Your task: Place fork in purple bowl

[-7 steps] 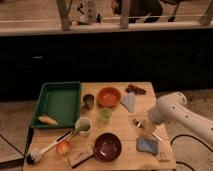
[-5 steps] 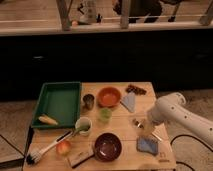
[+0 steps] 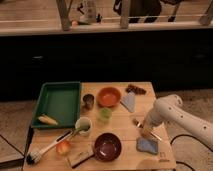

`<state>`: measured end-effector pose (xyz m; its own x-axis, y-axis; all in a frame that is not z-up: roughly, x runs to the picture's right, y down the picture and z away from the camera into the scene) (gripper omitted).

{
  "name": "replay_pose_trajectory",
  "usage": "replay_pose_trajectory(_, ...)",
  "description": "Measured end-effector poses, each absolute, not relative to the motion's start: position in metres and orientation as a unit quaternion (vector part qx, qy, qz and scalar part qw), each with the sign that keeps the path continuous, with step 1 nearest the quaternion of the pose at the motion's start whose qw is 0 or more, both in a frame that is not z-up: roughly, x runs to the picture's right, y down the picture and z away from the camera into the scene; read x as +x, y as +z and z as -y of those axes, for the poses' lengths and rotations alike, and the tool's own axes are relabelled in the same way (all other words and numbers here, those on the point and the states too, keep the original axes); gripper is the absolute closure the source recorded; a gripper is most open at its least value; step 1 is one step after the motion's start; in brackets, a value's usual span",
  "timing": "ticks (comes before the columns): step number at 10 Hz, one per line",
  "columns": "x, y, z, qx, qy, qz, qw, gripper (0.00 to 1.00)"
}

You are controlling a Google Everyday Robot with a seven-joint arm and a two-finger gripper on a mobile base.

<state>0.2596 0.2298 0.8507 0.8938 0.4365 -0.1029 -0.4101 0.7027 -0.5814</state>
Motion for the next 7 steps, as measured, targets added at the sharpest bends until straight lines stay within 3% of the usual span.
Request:
replay_pose_trajectory(4,0.2618,0.8428,-0.2316,-0.315,0.221,0.016,0.923,0.98)
replay_pose_trajectory(7,0.2630,0.8426,-0.2325,-0.318,0.221,0.017,0.922,1.00)
